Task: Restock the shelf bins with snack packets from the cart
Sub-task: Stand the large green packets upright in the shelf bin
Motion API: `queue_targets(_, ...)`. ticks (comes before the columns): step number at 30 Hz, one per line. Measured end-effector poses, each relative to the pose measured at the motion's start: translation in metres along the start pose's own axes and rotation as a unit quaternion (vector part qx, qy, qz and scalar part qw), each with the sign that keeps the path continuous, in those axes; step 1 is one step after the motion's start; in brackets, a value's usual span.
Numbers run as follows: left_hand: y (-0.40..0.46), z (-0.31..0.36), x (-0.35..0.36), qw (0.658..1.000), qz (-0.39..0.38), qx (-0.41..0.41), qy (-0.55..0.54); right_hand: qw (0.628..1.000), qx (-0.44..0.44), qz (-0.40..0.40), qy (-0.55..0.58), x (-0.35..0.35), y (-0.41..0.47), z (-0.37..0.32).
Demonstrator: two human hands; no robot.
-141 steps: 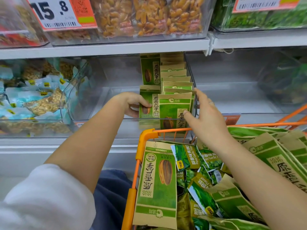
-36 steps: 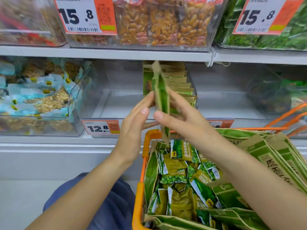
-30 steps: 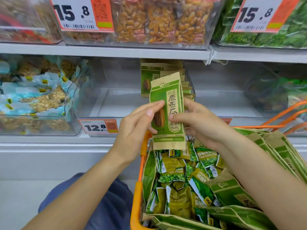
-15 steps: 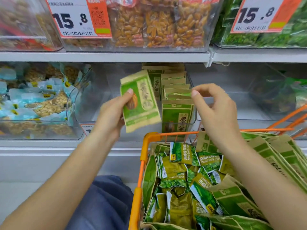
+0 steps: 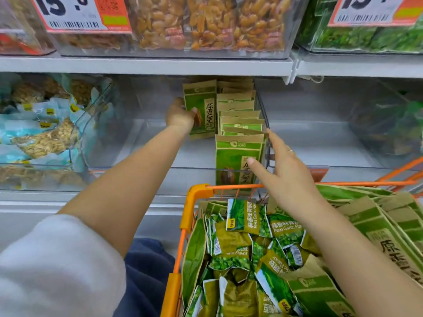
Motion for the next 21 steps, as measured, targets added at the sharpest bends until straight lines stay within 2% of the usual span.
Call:
queue_targets(5,0.003,-0.009,0.002,0.999,0.024,-0.008,0.023,1.0,-0.002,0.016,0.003,0.0,0.001,0.003)
queue_targets(10,0.002,-0.012,0.001,0.999,-0.025,-0.032,0.019,1.0,0.0,0.011,0.003,0.001,0.002,0.005)
queue_targets(13,-0.014,-0.001,-0.017,0.999,0.019,-0.02,-0.018,1.0,0.005,-0.006,0.025,0.0,-0.001,0.001)
queue_targets(16,-0.058,0.021,-0.044,0.991,0.087,0.051,-0.09,1.0,0.002,-0.016,0.011,-0.016,-0.009,-0.007)
queue_targets(17,-0.078,0.031,-0.048,0.987,0.081,0.095,-0.1,1.0,-0.005,-0.011,-0.002,-0.028,-0.012,-0.011)
queue_targets(19,-0.125,0.05,-0.044,0.973,0.016,0.196,-0.122,0.999,-0.016,-0.027,0.023,-0.049,-0.023,-0.02)
queue_targets(21,-0.169,0.058,-0.029,0.957,-0.084,0.248,-0.121,0.995,-0.036,-0.091,0.031,-0.055,-0.041,-0.03)
Point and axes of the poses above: each hand's wrist, its own y-axis towards the middle knuckle, its own x-axis out of the palm, z = x × y, the point moved 7 cm from there along y, towards the middle knuckle, and after that the axes turned 13 degrees about -z, right-handed, at the moved point
